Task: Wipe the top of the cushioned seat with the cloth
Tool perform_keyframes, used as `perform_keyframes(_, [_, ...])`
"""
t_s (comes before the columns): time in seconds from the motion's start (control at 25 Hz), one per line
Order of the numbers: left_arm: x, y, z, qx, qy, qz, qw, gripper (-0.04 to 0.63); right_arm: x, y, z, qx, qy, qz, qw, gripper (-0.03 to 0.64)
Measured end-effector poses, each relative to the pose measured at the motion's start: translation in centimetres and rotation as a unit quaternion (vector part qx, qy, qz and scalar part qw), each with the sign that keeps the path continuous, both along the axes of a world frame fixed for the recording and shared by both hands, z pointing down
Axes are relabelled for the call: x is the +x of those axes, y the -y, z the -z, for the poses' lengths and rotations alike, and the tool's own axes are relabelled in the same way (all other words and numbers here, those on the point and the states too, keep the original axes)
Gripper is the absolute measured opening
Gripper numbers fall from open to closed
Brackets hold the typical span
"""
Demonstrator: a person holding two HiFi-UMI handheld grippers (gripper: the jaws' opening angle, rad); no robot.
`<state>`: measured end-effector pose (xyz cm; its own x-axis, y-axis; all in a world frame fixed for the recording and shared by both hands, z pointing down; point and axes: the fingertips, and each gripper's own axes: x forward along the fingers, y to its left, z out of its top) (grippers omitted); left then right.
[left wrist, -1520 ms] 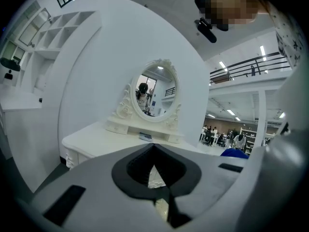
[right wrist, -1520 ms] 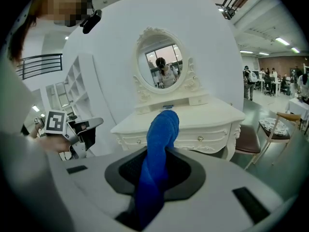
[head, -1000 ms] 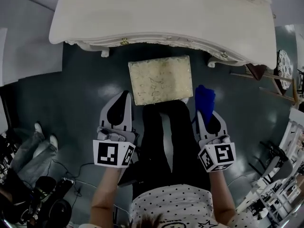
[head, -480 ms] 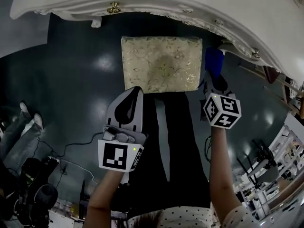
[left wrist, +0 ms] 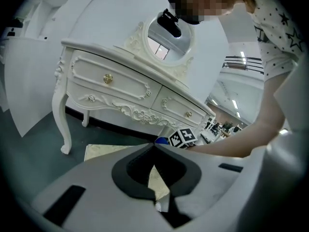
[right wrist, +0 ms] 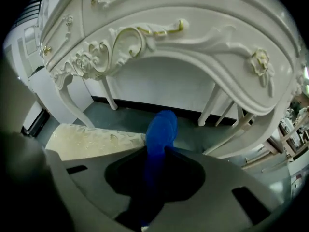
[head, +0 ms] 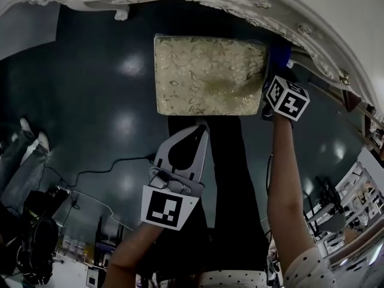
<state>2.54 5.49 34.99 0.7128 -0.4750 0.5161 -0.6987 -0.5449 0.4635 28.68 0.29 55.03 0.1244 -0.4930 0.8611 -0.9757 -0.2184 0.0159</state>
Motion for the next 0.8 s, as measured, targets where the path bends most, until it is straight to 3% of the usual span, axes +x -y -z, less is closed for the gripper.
perform_keyframes(0.16, [0.1, 0.5, -0.9, -0.021, -0.006, 0.013, 0.9997, -0.003, 0.0, -0.1, -2.3, -0.024, 0.009, -0.001, 1.000, 0.089])
perform_keyframes(0.4, [-0.9, 1.1, -0.8, -0.020, 0.003, 0.017, 0.9997, -0.003, -0.3, 0.1, -2.6, -0.041, 0.007, 0.036, 0.998, 0.089])
perform_keyframes(0.52, [-1.2, 1.3, -0.8, -0.019, 0.005, 0.018, 0.9997, -0.003, -1.1, 0.6, -2.2, -0.040, 0.006, 0.051, 0.998, 0.089])
perform_keyframes(0.8, [-1.0, 1.1, -0.1, -0.012, -0.002, 0.011, 0.9999, -0.003, -1.8, 0.8, -1.3, -0.027, 0.006, 0.033, 0.999, 0.089])
